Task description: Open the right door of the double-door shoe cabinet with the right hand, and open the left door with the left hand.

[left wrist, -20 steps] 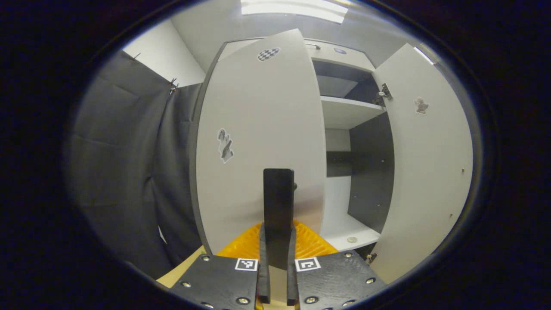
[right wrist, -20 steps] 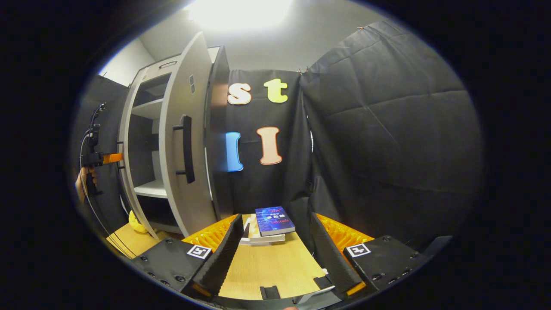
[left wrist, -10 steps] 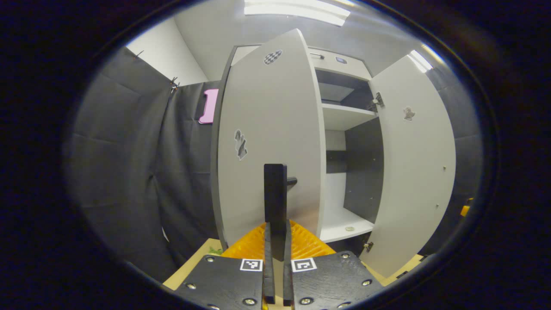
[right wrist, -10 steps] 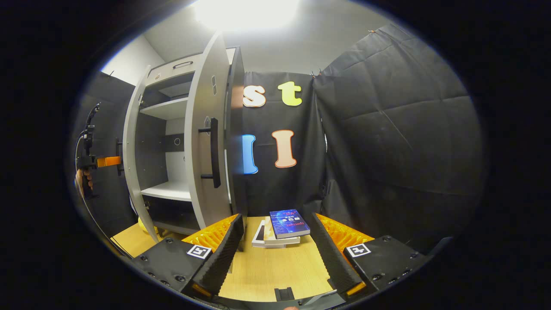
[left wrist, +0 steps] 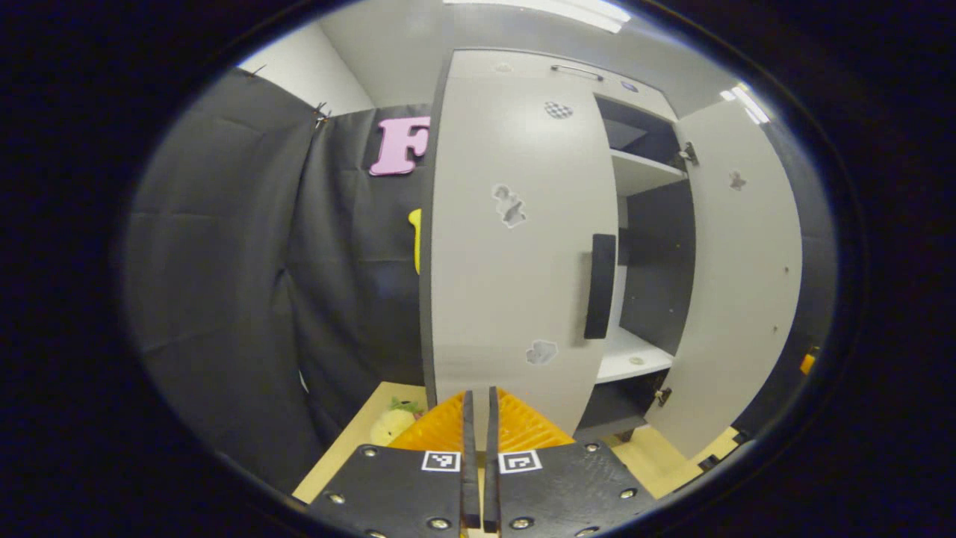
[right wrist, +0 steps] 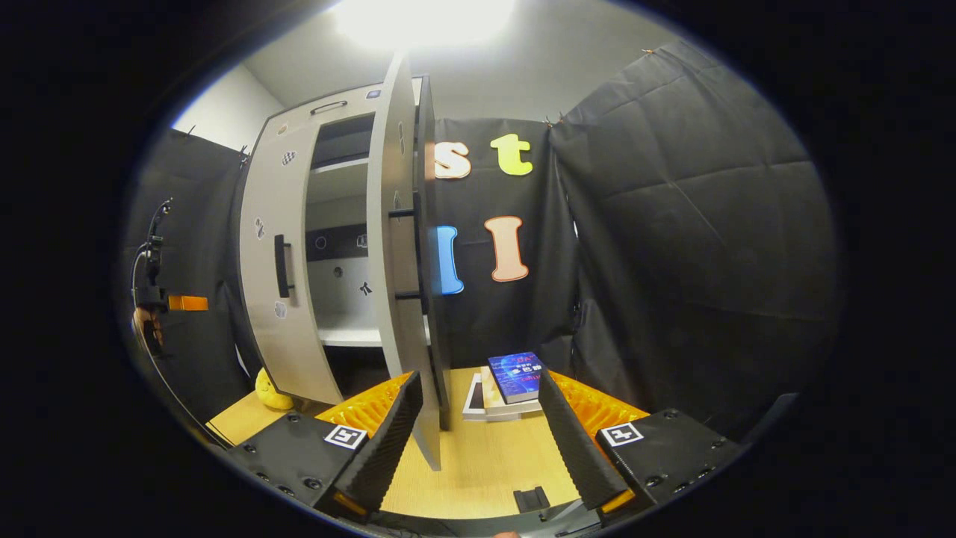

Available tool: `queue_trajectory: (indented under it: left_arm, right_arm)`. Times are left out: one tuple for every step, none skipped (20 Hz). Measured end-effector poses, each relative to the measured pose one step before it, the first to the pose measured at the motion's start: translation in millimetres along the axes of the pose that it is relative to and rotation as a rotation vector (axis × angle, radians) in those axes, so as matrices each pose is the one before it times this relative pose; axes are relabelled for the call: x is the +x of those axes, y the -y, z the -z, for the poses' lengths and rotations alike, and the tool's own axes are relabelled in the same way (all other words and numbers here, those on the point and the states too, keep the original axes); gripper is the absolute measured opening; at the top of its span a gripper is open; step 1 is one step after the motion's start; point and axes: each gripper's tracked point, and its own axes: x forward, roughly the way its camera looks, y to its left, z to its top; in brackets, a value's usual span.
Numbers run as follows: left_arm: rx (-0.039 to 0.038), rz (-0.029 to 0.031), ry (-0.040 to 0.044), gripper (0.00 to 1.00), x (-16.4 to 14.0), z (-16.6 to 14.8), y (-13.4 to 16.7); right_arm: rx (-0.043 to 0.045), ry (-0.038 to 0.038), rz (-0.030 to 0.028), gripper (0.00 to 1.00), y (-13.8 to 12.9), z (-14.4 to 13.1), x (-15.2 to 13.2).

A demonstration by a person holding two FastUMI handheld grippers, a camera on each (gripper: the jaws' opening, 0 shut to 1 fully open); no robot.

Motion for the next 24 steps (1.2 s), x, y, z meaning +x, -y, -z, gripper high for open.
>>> queue_trajectory:
  left_arm:
    - [0.02434,0.02081,0.01846,0.04,3.04,-2.99,10.45]
    - [0.02712,0.02578,0.02704,0.05,8.09,-9.34,15.67]
    - [0.02682,0.02315,0.03593,0.05,8.91,-10.37,15.34]
    - [0.02139,0.02663,0.03896,0.10,9.37,-9.74,14.28]
    - [0.01312,0.01746,0.04265,0.33,8.06,-10.40,12.60]
    - [0.00505,-0.00169,0.04217,0.55,6.38,-9.63,9.62]
    - [-0.00668,-0.00593,0.03516,0.58,6.41,-9.18,9.38]
    - [-0.01619,-0.00915,0.02568,0.57,8.49,-5.65,5.54]
    - [-0.02568,-0.01029,0.01394,0.57,9.36,-3.57,3.14]
    - [-0.02674,-0.01049,0.00580,0.57,9.53,-0.15,0.34]
    - [-0.02073,-0.00718,-0.00341,0.57,9.02,1.58,-1.34]
    - [-0.01257,-0.00356,-0.00866,0.57,10.97,1.94,1.75]
    - [-0.00640,-0.00876,-0.00969,0.58,7.62,1.73,0.64]
    - [-0.00258,-0.00665,-0.01137,0.57,8.05,3.13,1.46]
    - [-0.00190,-0.00349,-0.01019,0.57,7.02,3.24,1.21]
    - [0.00099,-0.00141,-0.01449,0.57,7.87,4.54,-1.03]
    - [0.00340,-0.00101,-0.01875,0.57,5.92,4.07,-0.74]
    - [-0.00109,-0.00041,-0.01403,0.57,7.93,3.72,-0.99]
    - [-0.00653,0.00571,-0.00718,0.57,6.09,1.93,1.49]
    - [-0.00684,0.01250,-0.00346,0.57,6.03,1.32,4.35]
    - [-0.00256,0.00631,-0.00746,0.57,3.55,0.98,3.57]
    - [0.00418,0.00179,-0.00548,0.57,2.09,2.03,3.80]
    - [0.00578,-0.00347,-0.00041,0.57,2.50,-0.99,2.59]
    - [0.00876,-0.00497,0.00013,0.57,4.35,-0.05,0.16]
  right_arm:
    - [-0.01225,-0.00403,0.00953,0.98,1.70,1.14,-2.15]
    - [-0.01634,-0.00260,0.01460,0.98,2.10,1.44,-3.16]
    - [-0.01339,-0.00167,0.01581,0.98,2.28,0.50,-4.13]
    - [-0.00857,-0.00134,0.01316,0.98,2.77,0.64,-2.26]
    - [-0.00517,-0.00172,0.01178,0.98,4.02,0.52,-3.00]
    - [-0.00647,-0.00262,0.01338,0.98,6.71,2.00,-5.08]
    - [-0.00743,-0.00409,0.01410,0.98,6.37,1.43,-4.25]
    - [-0.01010,-0.00582,0.01650,0.98,6.96,1.85,-3.08]
    - [-0.01018,-0.00510,0.01671,0.98,7.12,1.40,-3.95]
    - [-0.00868,-0.00473,0.01513,0.98,5.57,2.03,-2.41]
    - [-0.00616,-0.00547,0.01599,0.98,6.52,1.69,-2.73]
    - [-0.00261,-0.00678,0.01725,0.98,8.01,3.08,-1.07]
    - [0.00287,-0.00548,0.01374,0.98,6.51,1.19,-0.33]
    - [0.00555,-0.00502,0.00908,0.98,5.31,1.59,0.92]
    - [0.00896,-0.00435,0.00773,0.98,4.99,0.77,0.19]
    - [0.00634,-0.00356,0.00492,0.98,3.26,0.64,1.98]
    - [0.00429,-0.00590,0.00316,0.98,2.40,1.32,1.20]
    - [0.00142,-0.00560,0.00163,0.98,1.88,2.79,1.27]
    - [-0.00265,-0.00412,0.00082,0.98,0.93,1.44,1.02]
    - [-0.00612,-0.00333,-0.00033,0.98,0.80,1.22,1.88]
    - [-0.00754,-0.00413,0.00014,0.98,1.56,0.73,0.69]
    - [-0.00674,-0.00467,-0.00258,0.98,0.65,1.86,1.06]
    - [-0.00305,-0.00169,-0.00309,0.98,0.14,-0.07,1.12]
    - [-0.00035,-0.00145,-0.00335,0.98,-0.46,0.93,1.77]
